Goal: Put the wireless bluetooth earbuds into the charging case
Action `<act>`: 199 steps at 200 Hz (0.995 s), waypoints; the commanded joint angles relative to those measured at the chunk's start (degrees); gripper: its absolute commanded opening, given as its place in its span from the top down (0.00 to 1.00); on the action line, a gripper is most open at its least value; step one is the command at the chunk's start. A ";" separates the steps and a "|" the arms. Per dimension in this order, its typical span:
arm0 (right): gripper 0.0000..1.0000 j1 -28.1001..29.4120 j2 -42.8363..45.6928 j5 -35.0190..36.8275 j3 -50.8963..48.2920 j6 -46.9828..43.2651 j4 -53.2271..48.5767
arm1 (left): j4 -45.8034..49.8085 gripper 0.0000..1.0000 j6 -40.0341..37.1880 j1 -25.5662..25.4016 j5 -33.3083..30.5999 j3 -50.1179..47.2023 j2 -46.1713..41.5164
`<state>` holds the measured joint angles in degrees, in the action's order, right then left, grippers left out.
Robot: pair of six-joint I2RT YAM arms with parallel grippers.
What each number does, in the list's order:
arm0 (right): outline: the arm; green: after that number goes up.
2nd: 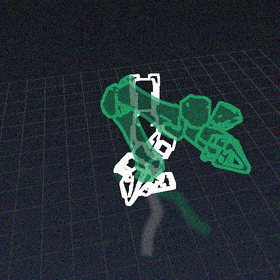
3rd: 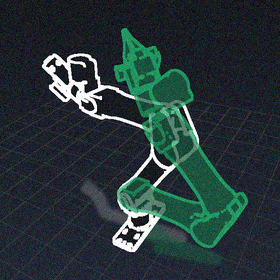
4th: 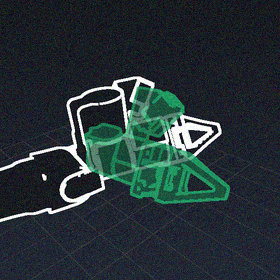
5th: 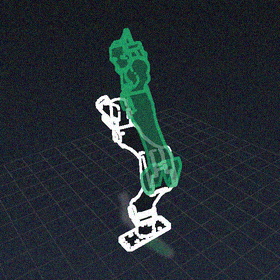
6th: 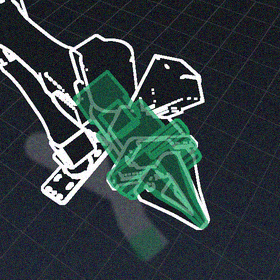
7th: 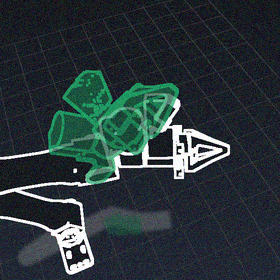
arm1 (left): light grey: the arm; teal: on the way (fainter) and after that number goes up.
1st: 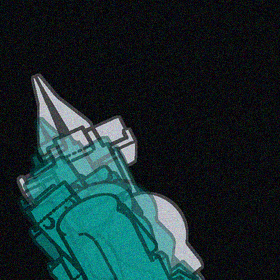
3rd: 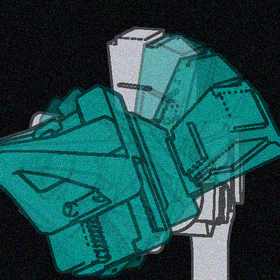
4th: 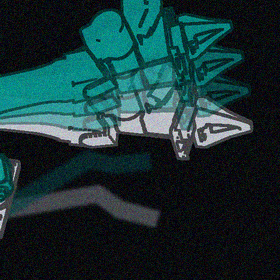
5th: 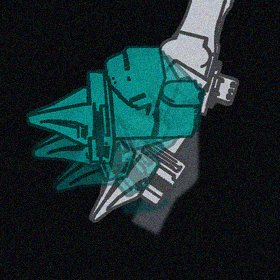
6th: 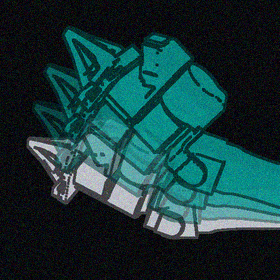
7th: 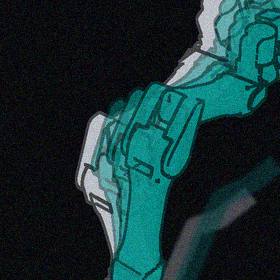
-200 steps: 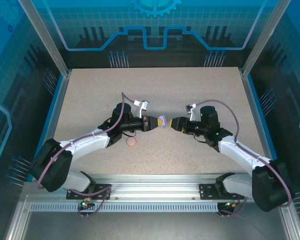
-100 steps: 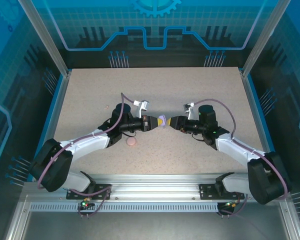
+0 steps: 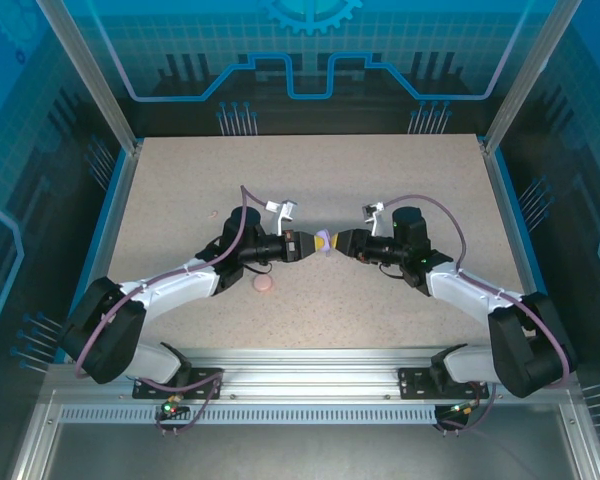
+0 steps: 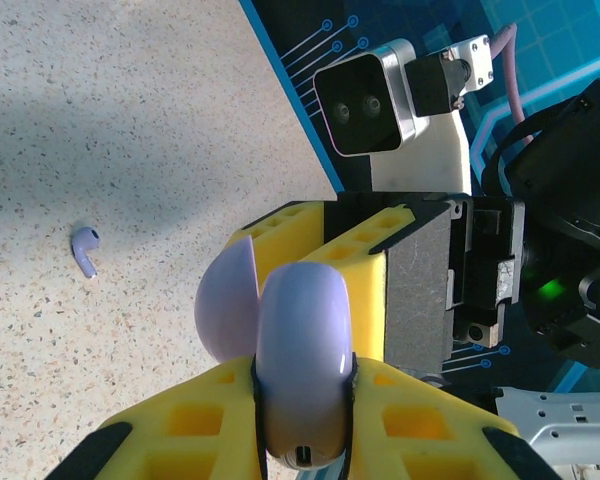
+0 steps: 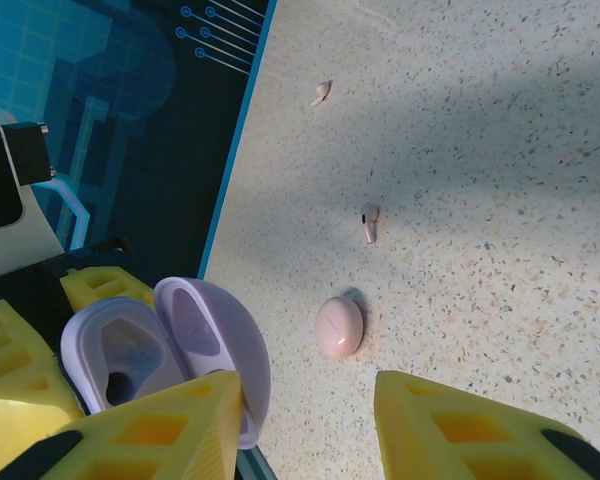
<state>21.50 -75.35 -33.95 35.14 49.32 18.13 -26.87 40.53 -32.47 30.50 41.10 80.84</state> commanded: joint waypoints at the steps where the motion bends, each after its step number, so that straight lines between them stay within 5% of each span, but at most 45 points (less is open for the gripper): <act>1: 0.60 0.96 0.10 -1.07 1.26 -0.05 1.47 | -2.79 1.00 0.16 -0.38 2.02 -0.23 0.19; 135: 0.68 0.39 -1.33 -6.09 3.87 -4.58 -1.43 | -2.92 1.00 0.86 -0.44 4.48 0.64 0.46; 169: 0.78 0.39 -2.35 -7.24 5.37 -4.63 -1.55 | -3.01 1.00 0.95 -0.81 4.53 0.64 0.61; 199: 1.00 0.39 -2.16 -7.51 5.73 -5.11 -2.07 | -3.01 1.00 0.95 -0.85 4.22 0.73 0.72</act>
<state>21.71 -77.14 -40.10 38.39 45.10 15.55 -28.18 40.62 -32.47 31.86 41.10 81.01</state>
